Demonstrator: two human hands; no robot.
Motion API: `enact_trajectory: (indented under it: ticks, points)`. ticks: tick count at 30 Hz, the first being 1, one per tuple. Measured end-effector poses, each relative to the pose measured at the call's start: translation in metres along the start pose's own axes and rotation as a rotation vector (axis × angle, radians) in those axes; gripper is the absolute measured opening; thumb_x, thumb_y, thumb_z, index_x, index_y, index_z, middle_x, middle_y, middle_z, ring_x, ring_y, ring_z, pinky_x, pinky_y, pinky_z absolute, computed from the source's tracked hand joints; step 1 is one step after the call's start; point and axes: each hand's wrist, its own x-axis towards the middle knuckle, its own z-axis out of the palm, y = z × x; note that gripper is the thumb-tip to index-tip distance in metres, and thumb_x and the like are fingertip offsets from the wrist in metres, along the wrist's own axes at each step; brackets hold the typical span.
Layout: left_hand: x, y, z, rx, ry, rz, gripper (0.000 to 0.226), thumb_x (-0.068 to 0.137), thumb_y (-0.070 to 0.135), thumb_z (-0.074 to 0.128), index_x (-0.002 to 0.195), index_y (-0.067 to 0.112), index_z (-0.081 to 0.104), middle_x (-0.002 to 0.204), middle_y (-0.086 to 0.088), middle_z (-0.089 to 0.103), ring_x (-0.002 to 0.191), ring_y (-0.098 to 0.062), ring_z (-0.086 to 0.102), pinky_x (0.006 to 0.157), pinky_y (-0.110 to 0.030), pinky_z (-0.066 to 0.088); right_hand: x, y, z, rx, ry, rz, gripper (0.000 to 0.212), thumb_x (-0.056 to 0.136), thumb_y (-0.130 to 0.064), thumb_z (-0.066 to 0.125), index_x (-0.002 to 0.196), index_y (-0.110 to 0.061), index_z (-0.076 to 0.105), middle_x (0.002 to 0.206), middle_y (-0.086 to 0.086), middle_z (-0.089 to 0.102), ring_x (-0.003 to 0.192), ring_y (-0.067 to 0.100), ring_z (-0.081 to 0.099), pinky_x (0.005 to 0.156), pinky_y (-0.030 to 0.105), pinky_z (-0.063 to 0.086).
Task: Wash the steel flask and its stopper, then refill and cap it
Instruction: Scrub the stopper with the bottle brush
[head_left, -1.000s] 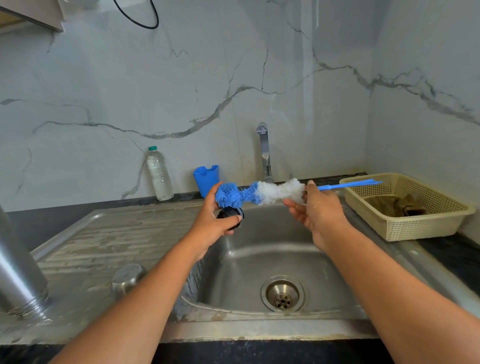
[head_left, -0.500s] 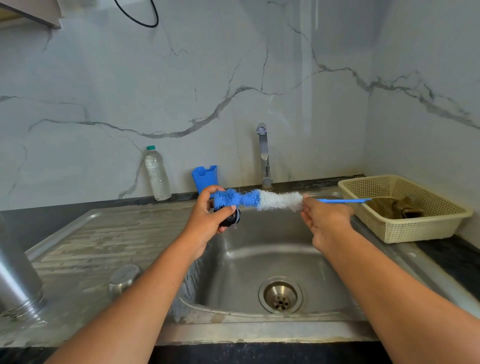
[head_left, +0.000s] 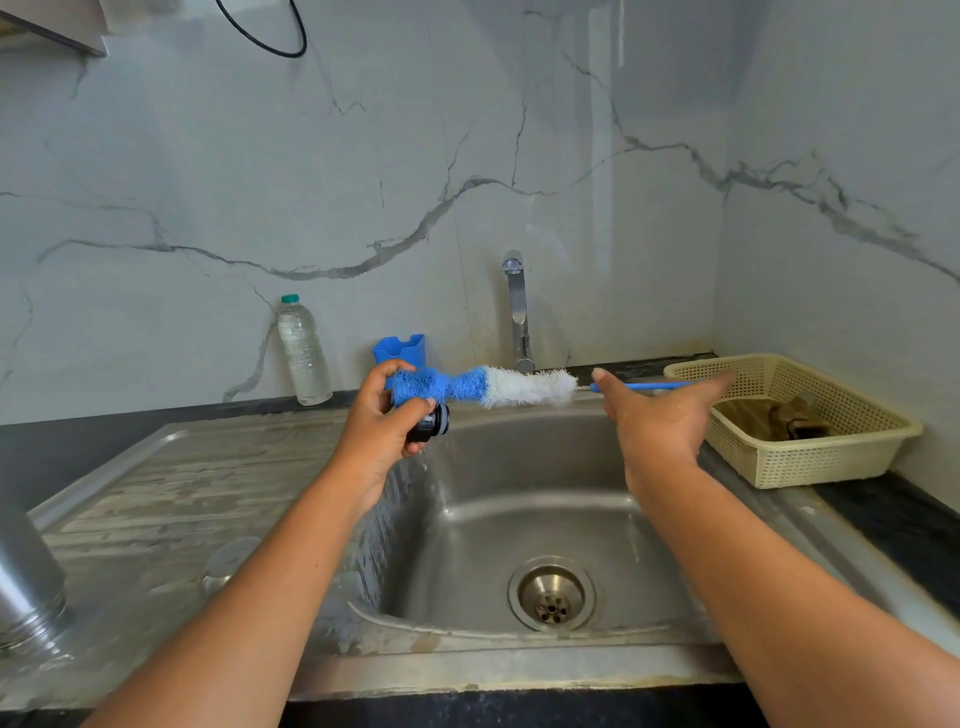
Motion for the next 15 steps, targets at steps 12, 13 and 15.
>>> enact_trajectory:
  ticks: [12, 13, 15]
  points:
    - [0.004, 0.011, -0.018, 0.019, 0.145, 0.09, 0.042, 0.095, 0.004, 0.059, 0.108, 0.043, 0.062, 0.109, -0.001, 0.064, 0.076, -0.017, 0.057, 0.054, -0.027, 0.044, -0.011, -0.009, -0.009, -1.08, -0.494, -0.303, 0.025, 0.097, -0.055, 0.059, 0.104, -0.031, 0.063, 0.08, -0.004, 0.065, 0.073, 0.017, 0.064, 0.06, 0.034, 0.055]
    - [0.004, 0.011, -0.019, 0.029, 0.142, 0.091, 0.041, 0.095, 0.004, 0.059, 0.108, 0.042, 0.062, 0.108, -0.001, 0.063, 0.077, -0.017, 0.057, 0.055, -0.027, 0.045, -0.012, -0.011, -0.009, -1.161, -0.528, -0.321, 0.029, 0.098, -0.054, 0.058, 0.104, -0.027, 0.068, 0.08, -0.003, 0.066, 0.072, 0.016, 0.064, 0.057, 0.031, 0.052]
    - [0.004, 0.011, -0.019, 0.038, 0.136, 0.089, 0.04, 0.096, 0.003, 0.058, 0.109, 0.041, 0.062, 0.107, -0.001, 0.063, 0.08, -0.019, 0.057, 0.056, -0.028, 0.045, -0.014, -0.015, -0.009, -1.265, -0.58, -0.355, 0.034, 0.099, -0.055, 0.056, 0.103, -0.025, 0.072, 0.08, -0.002, 0.066, 0.071, 0.016, 0.063, 0.054, 0.029, 0.048]
